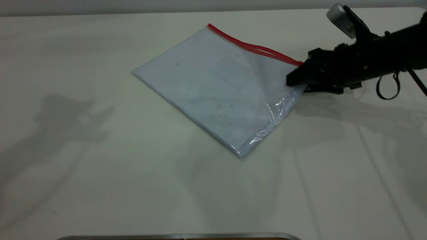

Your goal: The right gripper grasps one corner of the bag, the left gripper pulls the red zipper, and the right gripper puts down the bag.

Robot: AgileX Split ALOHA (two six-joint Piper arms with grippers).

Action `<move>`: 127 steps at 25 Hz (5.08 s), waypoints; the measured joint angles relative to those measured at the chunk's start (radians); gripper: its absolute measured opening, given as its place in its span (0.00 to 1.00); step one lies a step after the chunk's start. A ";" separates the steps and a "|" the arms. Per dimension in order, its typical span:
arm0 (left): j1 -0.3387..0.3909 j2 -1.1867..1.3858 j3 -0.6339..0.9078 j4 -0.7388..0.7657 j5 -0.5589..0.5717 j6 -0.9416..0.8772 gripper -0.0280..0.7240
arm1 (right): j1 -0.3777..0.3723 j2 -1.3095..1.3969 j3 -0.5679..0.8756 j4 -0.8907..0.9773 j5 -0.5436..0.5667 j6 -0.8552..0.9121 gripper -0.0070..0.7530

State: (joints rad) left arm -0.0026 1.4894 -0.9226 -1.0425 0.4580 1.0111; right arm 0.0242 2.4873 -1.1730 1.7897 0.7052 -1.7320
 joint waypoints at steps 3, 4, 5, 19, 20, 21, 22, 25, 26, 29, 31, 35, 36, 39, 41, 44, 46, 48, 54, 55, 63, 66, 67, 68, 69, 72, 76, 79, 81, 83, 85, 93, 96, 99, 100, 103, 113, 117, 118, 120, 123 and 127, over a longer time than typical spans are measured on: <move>0.000 0.000 0.000 -0.001 0.007 0.000 0.74 | 0.005 0.004 -0.008 -0.001 -0.009 0.011 0.51; 0.000 0.000 0.000 -0.001 0.007 0.000 0.74 | 0.005 0.004 -0.010 -0.001 -0.009 0.012 0.46; 0.000 0.000 0.000 -0.001 0.007 0.000 0.74 | 0.005 0.004 -0.013 -0.001 -0.009 0.014 0.42; 0.000 0.000 0.000 -0.001 0.007 0.000 0.74 | 0.005 0.010 -0.097 -0.003 -0.009 0.035 0.34; 0.000 0.000 0.000 -0.001 0.007 0.000 0.74 | 0.005 0.010 -0.098 -0.003 -0.009 0.036 0.34; 0.000 0.000 0.000 -0.001 0.007 0.000 0.74 | 0.005 0.010 -0.099 -0.004 -0.011 0.037 0.34; 0.000 0.000 0.000 -0.001 0.007 0.000 0.74 | 0.005 0.010 -0.099 -0.004 -0.013 0.037 0.32; 0.000 0.000 0.000 -0.001 0.007 0.000 0.74 | 0.008 0.010 -0.099 -0.004 -0.011 0.036 0.14; 0.000 0.000 0.000 -0.001 0.007 0.000 0.74 | 0.011 0.010 -0.099 -0.003 -0.006 0.035 0.07; 0.000 0.000 0.000 -0.001 0.007 0.000 0.74 | 0.039 0.010 -0.100 0.000 0.038 0.024 0.05; 0.000 0.000 0.000 -0.001 0.007 0.000 0.74 | 0.084 0.010 -0.101 0.000 0.069 0.019 0.05; 0.000 0.000 0.000 -0.001 0.007 -0.004 0.74 | 0.188 0.008 -0.107 -0.182 0.105 0.090 0.05; 0.000 0.000 0.000 -0.001 0.007 -0.004 0.74 | 0.203 0.004 -0.107 -0.280 0.116 0.141 0.05; 0.000 0.014 0.000 -0.002 0.008 -0.003 0.74 | 0.214 -0.006 -0.109 -0.563 0.137 0.317 0.05; -0.008 0.043 0.000 -0.003 0.011 0.010 0.74 | 0.204 -0.017 -0.131 -0.710 0.143 0.419 0.05; -0.044 0.104 -0.001 -0.026 0.010 0.063 0.74 | 0.201 -0.036 -0.207 -0.807 0.141 0.488 0.05; -0.074 0.149 -0.001 -0.081 0.003 0.121 0.74 | 0.213 -0.041 -0.267 -0.800 0.134 0.494 0.05; -0.095 0.204 -0.007 -0.146 -0.002 0.196 0.74 | 0.236 -0.043 -0.323 -0.782 0.121 0.486 0.05; -0.122 0.395 -0.138 -0.250 0.077 0.425 0.74 | 0.305 -0.068 -0.392 -0.782 0.130 0.439 0.05; -0.122 0.429 -0.168 -0.251 0.112 0.451 0.74 | 0.310 -0.074 -0.392 -0.783 0.133 0.434 0.05; -0.128 0.651 -0.439 -0.191 0.410 0.525 0.73 | 0.315 -0.176 -0.392 -0.735 0.148 0.334 0.05; -0.133 0.718 -0.535 -0.158 0.500 0.526 0.71 | 0.315 -0.187 -0.392 -0.721 0.182 0.304 0.05; -0.134 0.732 -0.567 -0.153 0.526 0.525 0.70 | 0.315 -0.187 -0.392 -0.720 0.198 0.295 0.05; -0.134 0.748 -0.595 -0.150 0.542 0.522 0.70 | 0.315 -0.187 -0.392 -0.720 0.213 0.289 0.05; -0.135 0.760 -0.615 -0.148 0.560 0.520 0.69 | 0.315 -0.187 -0.392 -0.720 0.225 0.287 0.05; -0.141 0.782 -0.657 -0.148 0.588 0.505 0.68 | 0.315 -0.187 -0.392 -0.708 0.247 0.276 0.05; -0.168 0.786 -0.661 -0.126 0.605 0.504 0.68 | 0.315 -0.187 -0.392 -0.688 0.271 0.262 0.05; -0.198 0.790 -0.661 -0.106 0.608 0.505 0.68 | 0.315 -0.187 -0.392 -0.665 0.306 0.233 0.05; -0.213 0.796 -0.667 -0.085 0.608 0.506 0.68 | 0.315 -0.187 -0.392 -0.658 0.312 0.227 0.05; -0.218 0.804 -0.669 -0.075 0.608 0.507 0.68 | 0.315 -0.187 -0.392 -0.658 0.315 0.223 0.05; -0.218 0.806 -0.669 -0.069 0.607 0.507 0.67 | 0.315 -0.187 -0.392 -0.658 0.315 0.221 0.05; -0.218 0.806 -0.669 -0.069 0.604 0.507 0.41 | 0.315 -0.187 -0.392 -0.659 0.308 0.219 0.05; -0.218 0.806 -0.669 -0.070 0.605 0.528 0.31 | 0.315 -0.187 -0.392 -0.660 0.299 0.210 0.05; -0.218 0.806 -0.669 -0.071 0.605 0.550 0.24 | 0.314 -0.187 -0.392 -0.661 0.292 0.193 0.05; -0.218 0.806 -0.669 -0.072 0.605 0.554 0.22 | 0.313 -0.187 -0.392 -0.661 0.290 0.188 0.05; -0.218 0.806 -0.669 -0.077 0.603 0.558 0.18 | 0.305 -0.187 -0.392 -0.660 0.292 0.183 0.05; -0.219 0.806 -0.670 -0.089 0.541 0.579 0.17 | 0.216 -0.187 -0.392 -0.659 0.342 0.164 0.05; -0.218 0.806 -0.670 -0.085 0.531 0.579 0.17 | 0.196 -0.187 -0.392 -0.657 0.348 0.140 0.05; -0.215 0.806 -0.671 -0.084 0.527 0.579 0.17 | 0.193 -0.187 -0.392 -0.655 0.350 0.137 0.05; -0.207 0.806 -0.672 -0.076 0.517 0.580 0.17 | 0.180 -0.187 -0.392 -0.651 0.352 0.133 0.05; -0.183 0.806 -0.672 -0.060 0.504 0.580 0.17 | 0.155 -0.187 -0.392 -0.647 0.354 0.131 0.05; -0.152 0.806 -0.672 -0.047 0.498 0.580 0.17 | 0.125 -0.187 -0.392 -0.631 0.354 0.130 0.05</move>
State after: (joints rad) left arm -0.1541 2.2954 -1.5942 -1.0891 0.9564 1.5910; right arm 0.1494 2.3005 -1.5646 1.1582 1.0587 -1.6021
